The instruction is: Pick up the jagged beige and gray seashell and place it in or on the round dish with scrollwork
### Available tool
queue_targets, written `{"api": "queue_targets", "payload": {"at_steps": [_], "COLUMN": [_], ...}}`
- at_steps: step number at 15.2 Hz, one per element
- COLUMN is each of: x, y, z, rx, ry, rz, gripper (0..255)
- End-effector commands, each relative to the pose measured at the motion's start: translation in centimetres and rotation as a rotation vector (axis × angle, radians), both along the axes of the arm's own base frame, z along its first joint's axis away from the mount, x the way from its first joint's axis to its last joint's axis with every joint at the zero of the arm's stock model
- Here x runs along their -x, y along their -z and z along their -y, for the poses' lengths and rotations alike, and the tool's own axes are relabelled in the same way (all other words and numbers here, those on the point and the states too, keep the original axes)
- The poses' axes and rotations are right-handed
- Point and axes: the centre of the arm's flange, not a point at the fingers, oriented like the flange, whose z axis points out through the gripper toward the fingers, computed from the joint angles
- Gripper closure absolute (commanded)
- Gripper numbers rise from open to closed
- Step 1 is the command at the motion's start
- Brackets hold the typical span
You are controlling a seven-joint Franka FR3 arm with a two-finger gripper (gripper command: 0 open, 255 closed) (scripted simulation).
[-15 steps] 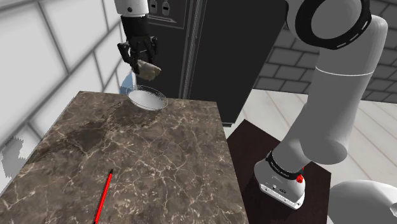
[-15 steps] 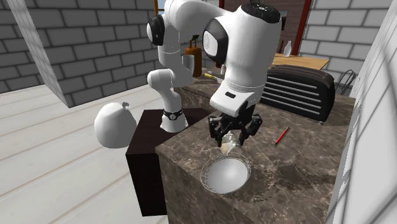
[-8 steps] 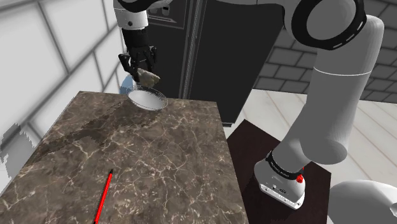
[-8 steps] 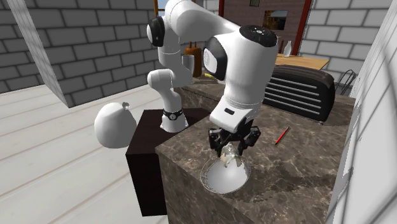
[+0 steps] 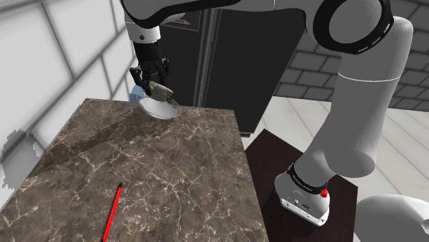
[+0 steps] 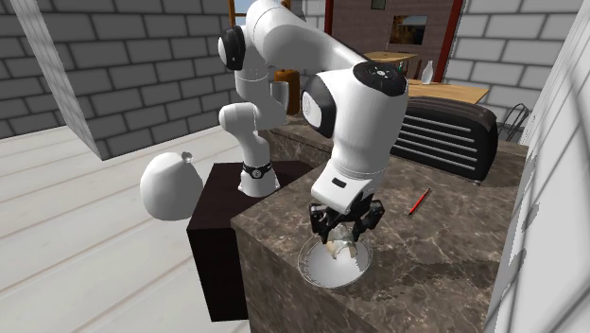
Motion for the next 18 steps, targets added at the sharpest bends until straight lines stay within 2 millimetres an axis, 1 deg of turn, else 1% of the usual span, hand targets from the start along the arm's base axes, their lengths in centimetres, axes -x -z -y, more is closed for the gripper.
{"api": "queue_targets", "payload": {"at_steps": [1, 5, 6, 11, 14, 15, 18], "x": [0.0, 0.0, 0.0, 0.0, -0.7, -0.9, -0.9], "y": [0.0, 0.0, 0.0, 0.0, -3.9, -4.9, -4.9], "z": [0.0, 0.0, 0.0, 0.0, -0.1, -0.1, -0.1], "rx": [0.0, 0.0, 0.0, 0.0, 0.0, 0.0, 0.0], "ry": [0.0, 0.0, 0.0, 0.0, 0.0, 0.0, 0.0], "rz": [0.0, 0.0, 0.0, 0.0, 0.0, 0.0, 0.0], "gripper": [255, 255, 0, 0, 0, 0, 0]}}
